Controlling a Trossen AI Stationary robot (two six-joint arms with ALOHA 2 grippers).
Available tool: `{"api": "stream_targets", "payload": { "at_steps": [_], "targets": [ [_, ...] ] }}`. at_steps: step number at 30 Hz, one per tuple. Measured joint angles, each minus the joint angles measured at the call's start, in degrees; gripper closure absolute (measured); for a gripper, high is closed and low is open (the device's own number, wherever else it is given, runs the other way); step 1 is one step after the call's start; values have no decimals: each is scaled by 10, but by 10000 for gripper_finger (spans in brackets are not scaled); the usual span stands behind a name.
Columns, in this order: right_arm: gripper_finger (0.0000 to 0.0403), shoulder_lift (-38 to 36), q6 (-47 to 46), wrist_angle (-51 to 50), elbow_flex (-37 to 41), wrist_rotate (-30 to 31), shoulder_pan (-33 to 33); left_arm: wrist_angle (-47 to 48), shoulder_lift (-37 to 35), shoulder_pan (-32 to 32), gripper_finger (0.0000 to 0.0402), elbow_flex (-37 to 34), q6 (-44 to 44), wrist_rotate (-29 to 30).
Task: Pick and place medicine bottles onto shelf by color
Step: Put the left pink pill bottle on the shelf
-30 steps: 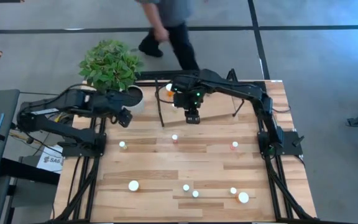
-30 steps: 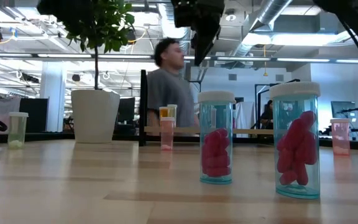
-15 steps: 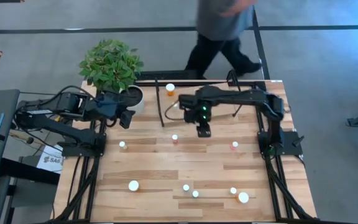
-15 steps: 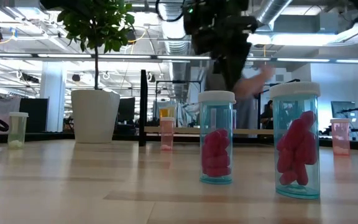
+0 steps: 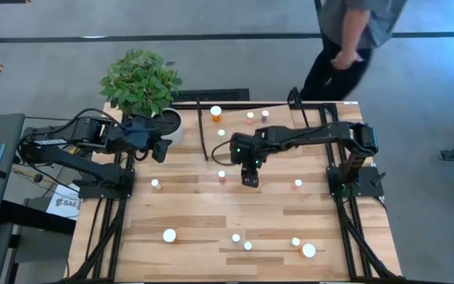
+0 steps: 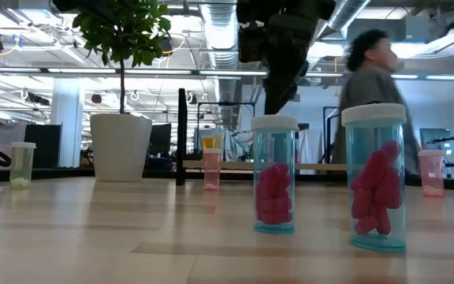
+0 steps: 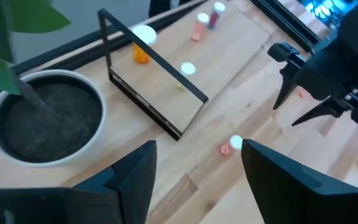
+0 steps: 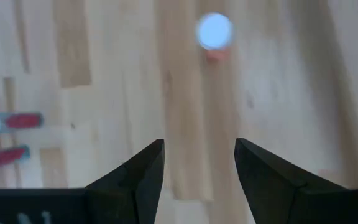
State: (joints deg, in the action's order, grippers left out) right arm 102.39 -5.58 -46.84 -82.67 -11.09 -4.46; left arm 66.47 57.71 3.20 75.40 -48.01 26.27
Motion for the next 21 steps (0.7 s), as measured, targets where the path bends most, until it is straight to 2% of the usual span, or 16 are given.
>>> {"api": "stream_targets", "payload": {
  "at_steps": [3,6,11,21],
  "targets": [
    [184,0,-60,48,0,14,18,0,0,0,180,0,16,-12],
    [184,0,-104,85,0,55,30,0,0,0,180,0,38,-29],
    [184,14,-110,132,-1,96,37,0,0,1,180,0,64,-34],
    [184,88,-144,147,-2,88,39,2,0,2,180,-1,68,-35]
  ]
}}
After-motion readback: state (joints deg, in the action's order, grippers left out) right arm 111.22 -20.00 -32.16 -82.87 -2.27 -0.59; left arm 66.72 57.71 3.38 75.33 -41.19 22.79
